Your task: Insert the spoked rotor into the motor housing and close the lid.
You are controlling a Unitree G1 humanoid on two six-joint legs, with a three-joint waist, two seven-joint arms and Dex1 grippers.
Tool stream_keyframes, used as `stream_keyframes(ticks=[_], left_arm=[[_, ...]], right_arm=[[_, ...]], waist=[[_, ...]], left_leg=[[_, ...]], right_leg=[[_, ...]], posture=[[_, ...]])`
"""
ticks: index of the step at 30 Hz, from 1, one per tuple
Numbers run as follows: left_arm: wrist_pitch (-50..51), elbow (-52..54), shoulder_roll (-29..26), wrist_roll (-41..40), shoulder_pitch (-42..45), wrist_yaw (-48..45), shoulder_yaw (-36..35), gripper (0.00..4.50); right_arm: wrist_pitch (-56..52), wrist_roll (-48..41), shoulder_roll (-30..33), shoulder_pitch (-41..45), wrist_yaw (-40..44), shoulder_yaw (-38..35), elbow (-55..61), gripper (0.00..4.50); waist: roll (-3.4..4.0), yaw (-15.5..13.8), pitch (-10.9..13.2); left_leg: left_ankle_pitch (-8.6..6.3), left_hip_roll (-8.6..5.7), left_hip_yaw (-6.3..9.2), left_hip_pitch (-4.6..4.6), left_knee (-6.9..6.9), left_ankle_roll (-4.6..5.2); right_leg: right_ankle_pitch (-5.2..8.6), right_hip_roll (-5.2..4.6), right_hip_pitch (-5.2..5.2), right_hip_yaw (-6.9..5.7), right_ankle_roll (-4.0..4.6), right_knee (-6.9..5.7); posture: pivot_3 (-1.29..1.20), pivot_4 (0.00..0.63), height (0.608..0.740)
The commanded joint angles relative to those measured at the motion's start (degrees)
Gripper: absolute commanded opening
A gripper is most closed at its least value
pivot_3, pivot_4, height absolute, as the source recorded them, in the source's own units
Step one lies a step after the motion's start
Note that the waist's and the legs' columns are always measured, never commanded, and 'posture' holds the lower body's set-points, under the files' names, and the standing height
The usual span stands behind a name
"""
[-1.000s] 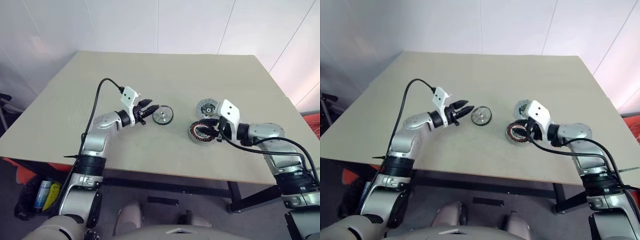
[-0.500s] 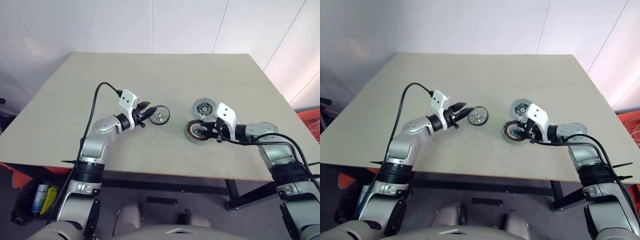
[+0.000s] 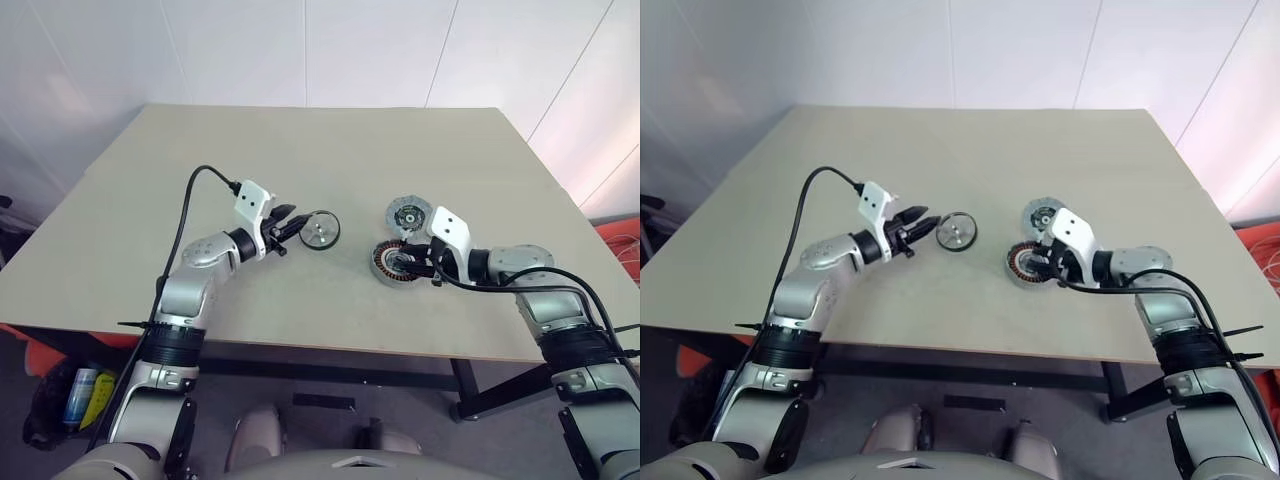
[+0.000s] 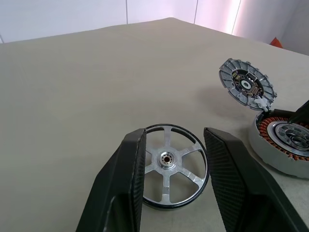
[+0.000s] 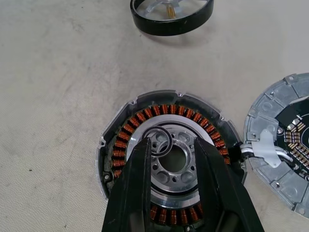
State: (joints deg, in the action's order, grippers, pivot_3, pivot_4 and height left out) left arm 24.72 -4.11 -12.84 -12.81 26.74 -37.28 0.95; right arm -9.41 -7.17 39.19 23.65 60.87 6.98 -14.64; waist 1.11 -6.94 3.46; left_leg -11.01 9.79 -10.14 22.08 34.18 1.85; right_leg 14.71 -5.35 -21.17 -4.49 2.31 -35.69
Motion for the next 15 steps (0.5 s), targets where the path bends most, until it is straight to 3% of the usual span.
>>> stream_keyframes(ticks=[1, 15], left_arm=[[-1.54, 0.79, -0.51, -0.63, 0.32, -0.13, 0.22, 2.00], [-1.58, 0.47, -0.78, -0.55, 0.61, 0.14, 0.94, 2.00]], right_arm=[[-1.48, -1.42, 0.01, 0.35, 0.02, -1.34, 3.38, 1.48], [-3.42, -0.81, -0.60, 0.56, -0.39, -0.38, 2.21, 1.48]], waist=[[0.00, 0.00, 0.00], [0.00, -0.01, 0.00]], left_leg=[[0.00, 0.00, 0.00, 0.00, 0.00, 0.00], [0.01, 0.00, 0.00, 0.00, 0.00, -0.01]], right_leg=[[0.00, 0.00, 0.00, 0.00, 0.00, 0.00], [0.00, 0.00, 0.00, 0.00, 0.00, -0.02]], posture=[[0.00, 0.000, 0.740], [0.00, 0.000, 0.740]])
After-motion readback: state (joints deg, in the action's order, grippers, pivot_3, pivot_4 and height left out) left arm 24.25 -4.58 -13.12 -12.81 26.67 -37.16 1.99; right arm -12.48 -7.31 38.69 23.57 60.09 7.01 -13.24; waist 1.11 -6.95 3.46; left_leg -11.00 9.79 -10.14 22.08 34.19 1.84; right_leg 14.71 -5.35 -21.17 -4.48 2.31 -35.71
